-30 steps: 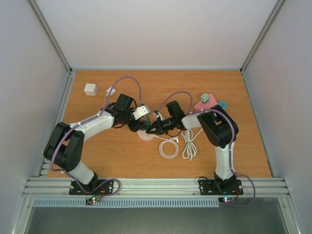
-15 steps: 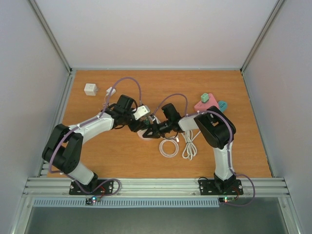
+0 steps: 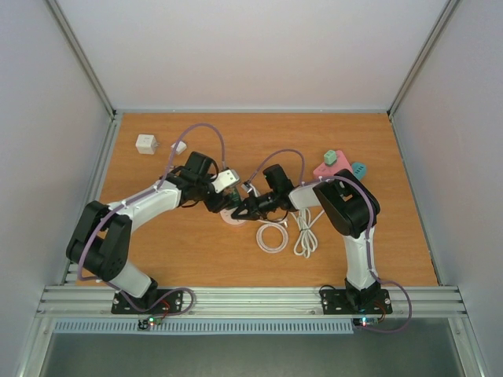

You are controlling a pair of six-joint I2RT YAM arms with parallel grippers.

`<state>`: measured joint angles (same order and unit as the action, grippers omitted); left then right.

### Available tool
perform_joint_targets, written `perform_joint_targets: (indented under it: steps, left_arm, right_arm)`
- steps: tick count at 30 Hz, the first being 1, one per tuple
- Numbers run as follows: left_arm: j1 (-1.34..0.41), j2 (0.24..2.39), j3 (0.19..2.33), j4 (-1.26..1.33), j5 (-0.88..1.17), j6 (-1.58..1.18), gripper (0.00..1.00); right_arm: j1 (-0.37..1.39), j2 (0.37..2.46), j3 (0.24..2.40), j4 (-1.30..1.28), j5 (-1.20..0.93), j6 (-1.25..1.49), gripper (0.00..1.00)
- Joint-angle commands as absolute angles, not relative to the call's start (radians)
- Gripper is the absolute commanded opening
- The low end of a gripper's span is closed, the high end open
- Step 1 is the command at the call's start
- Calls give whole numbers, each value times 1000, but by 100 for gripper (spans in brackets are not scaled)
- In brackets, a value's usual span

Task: Pull the plug off the socket

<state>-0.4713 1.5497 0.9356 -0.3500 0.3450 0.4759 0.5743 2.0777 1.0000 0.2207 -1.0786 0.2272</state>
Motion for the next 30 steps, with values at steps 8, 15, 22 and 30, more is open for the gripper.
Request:
perform_joint_targets:
  steps: [8,15,22,30]
  left_arm:
    - [-492,1395,843,-190,440,639,22]
    - [-478,1439,919,-261,462,582,21]
    - [-375,1576,1070,-365,567,415,19]
    - [-392,1521,1017,-350,586,486,19]
  right_arm:
    - [559,2174,978,47,-819,207,1]
    - [559,2174,983,38,-800,192,2]
    - [559,2170,980,33,-793,182,2]
    - [560,2180,988,25,-779,178,2]
